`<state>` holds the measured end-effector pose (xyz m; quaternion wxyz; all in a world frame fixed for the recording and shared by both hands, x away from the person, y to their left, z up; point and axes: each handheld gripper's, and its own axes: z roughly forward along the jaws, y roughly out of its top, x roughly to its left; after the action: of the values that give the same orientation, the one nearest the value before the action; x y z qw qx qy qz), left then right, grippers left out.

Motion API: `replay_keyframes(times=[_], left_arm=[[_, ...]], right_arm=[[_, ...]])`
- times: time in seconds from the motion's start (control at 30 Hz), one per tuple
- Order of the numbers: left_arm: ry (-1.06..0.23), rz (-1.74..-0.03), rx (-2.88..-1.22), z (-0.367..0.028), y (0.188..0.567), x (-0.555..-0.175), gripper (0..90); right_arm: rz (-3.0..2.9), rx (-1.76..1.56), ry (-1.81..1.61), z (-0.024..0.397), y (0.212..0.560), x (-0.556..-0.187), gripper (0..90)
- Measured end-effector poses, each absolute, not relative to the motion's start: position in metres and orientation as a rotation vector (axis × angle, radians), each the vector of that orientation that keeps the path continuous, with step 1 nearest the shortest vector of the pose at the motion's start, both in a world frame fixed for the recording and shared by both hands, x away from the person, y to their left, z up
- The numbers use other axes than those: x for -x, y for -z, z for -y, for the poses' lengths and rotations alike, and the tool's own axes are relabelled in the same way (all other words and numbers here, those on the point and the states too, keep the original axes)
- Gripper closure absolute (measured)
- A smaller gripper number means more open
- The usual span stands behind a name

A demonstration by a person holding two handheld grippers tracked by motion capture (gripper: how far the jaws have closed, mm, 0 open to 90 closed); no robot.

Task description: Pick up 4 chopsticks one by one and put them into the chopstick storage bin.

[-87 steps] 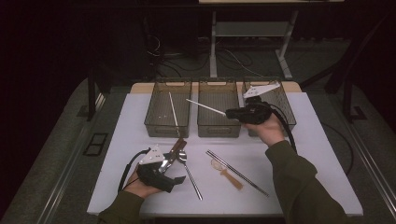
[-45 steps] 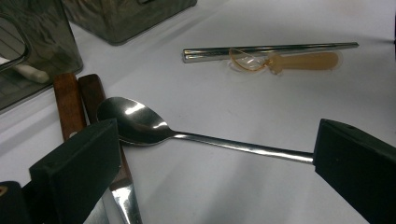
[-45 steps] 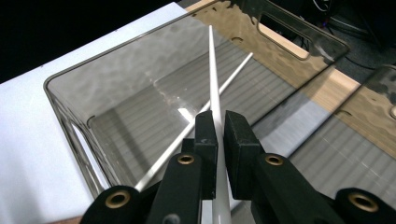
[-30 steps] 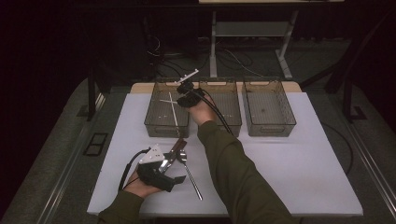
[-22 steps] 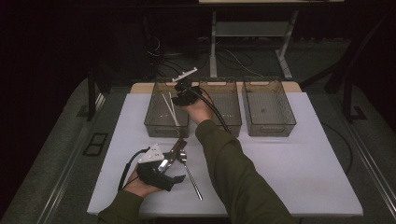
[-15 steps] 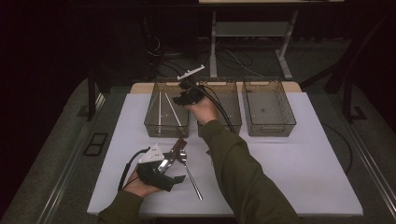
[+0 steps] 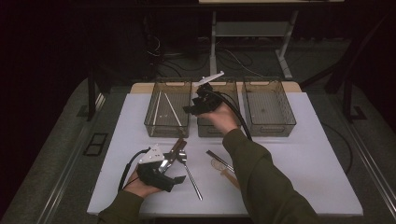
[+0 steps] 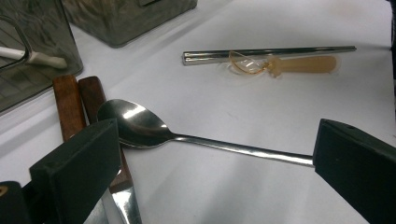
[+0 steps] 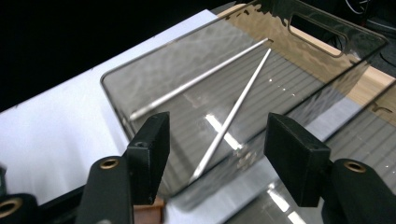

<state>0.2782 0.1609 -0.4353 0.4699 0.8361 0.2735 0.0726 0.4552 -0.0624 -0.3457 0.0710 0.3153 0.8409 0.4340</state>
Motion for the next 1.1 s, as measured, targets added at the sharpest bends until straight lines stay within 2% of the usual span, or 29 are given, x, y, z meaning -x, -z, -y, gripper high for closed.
replay_keyframes(times=[0.4,1.1], left_arm=[[-0.176,-0.673,-2.046,-0.161,0.436,-0.278,0.0],[-0.184,-0.687,-2.040,-0.162,0.436,-0.280,0.0]], right_arm=[[-2.510,-0.877,-1.344,0.104,0.348,-0.426,36.1],[-2.485,-0.896,-1.431,0.188,0.361,-0.389,35.9]])
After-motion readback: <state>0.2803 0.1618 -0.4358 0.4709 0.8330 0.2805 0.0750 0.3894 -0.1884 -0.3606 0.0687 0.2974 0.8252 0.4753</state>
